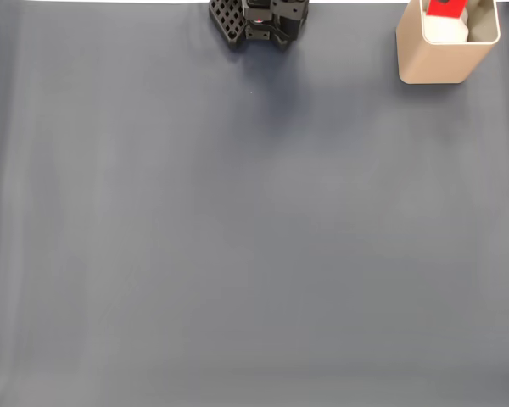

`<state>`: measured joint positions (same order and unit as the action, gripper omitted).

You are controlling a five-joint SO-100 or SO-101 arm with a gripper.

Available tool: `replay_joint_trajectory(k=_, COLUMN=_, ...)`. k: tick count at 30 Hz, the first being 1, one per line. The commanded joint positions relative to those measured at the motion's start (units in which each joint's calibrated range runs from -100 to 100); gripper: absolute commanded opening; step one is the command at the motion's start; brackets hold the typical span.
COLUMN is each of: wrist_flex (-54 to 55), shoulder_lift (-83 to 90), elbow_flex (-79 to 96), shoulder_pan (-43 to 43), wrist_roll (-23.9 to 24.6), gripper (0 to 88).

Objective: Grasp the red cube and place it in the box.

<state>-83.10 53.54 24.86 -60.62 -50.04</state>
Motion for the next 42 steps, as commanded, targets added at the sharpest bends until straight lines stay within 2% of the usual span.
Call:
replay_joint_trajectory(k=1, wrist_flex=0.7, shoulder_lift=-0.4, elbow_flex=-3.4, shoulder_pan=-1.6, wrist_roll=-1.2, gripper=2.8)
replay_joint_trajectory(k=22, wrist_flex=8.2, shoulder_lift=-9.0, elbow_flex=-3.3, shoulder_pan=-1.6, wrist_roll=-3.7, gripper=2.8)
replay_joint_trajectory(k=36, wrist_flex=9.1, shoulder_lift=-9.2, elbow_flex=-2.6, shoulder_pan=-1.8, wrist_roll=-3.7, gripper=2.9)
replay_joint_trajectory(k=42, wrist_flex=9.2, shoulder_lift=-8.8, elbow_flex=-2.1, shoulder_pan=-2.0, wrist_roll=-3.5, gripper=5.7)
